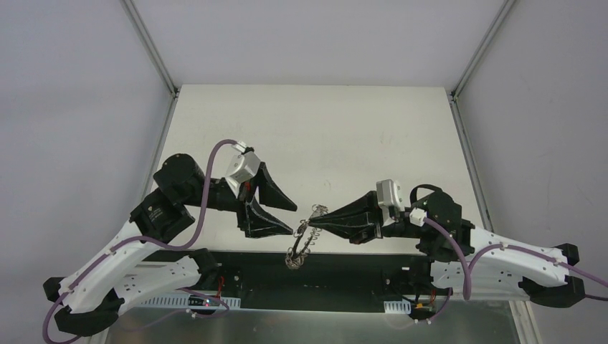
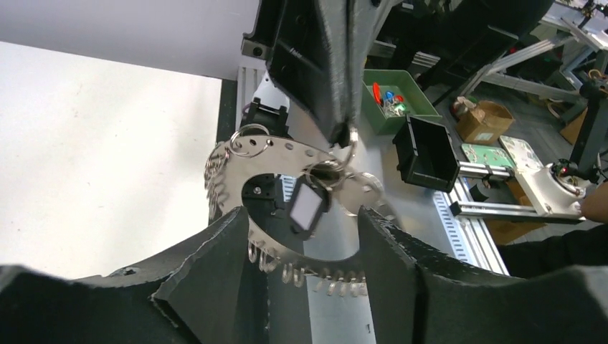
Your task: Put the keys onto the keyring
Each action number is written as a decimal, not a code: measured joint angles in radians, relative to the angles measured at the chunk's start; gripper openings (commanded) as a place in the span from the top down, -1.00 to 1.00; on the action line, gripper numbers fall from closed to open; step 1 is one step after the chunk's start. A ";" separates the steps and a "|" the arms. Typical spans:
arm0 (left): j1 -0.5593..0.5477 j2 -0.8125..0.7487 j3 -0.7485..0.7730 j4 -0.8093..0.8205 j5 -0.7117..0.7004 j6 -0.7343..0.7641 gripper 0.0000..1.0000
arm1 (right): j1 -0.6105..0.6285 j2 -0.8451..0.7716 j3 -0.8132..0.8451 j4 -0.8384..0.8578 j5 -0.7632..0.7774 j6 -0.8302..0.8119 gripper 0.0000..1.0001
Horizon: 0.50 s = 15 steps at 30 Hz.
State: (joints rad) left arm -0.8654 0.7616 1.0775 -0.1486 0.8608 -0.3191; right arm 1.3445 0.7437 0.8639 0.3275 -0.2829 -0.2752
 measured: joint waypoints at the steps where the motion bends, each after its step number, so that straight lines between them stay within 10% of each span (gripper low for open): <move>1: 0.000 -0.013 -0.002 -0.004 -0.010 0.004 -0.23 | 0.000 0.000 0.002 -0.013 0.006 0.000 1.00; 15: 0.000 -0.078 -0.034 -0.021 -0.114 0.022 -0.64 | 0.001 0.004 0.059 -0.169 0.184 0.013 1.00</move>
State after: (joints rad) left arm -0.8654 0.6838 1.0439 -0.1699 0.7464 -0.2974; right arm 1.3457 0.7475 0.9230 0.1589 -0.0986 -0.2619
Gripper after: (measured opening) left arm 0.810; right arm 0.007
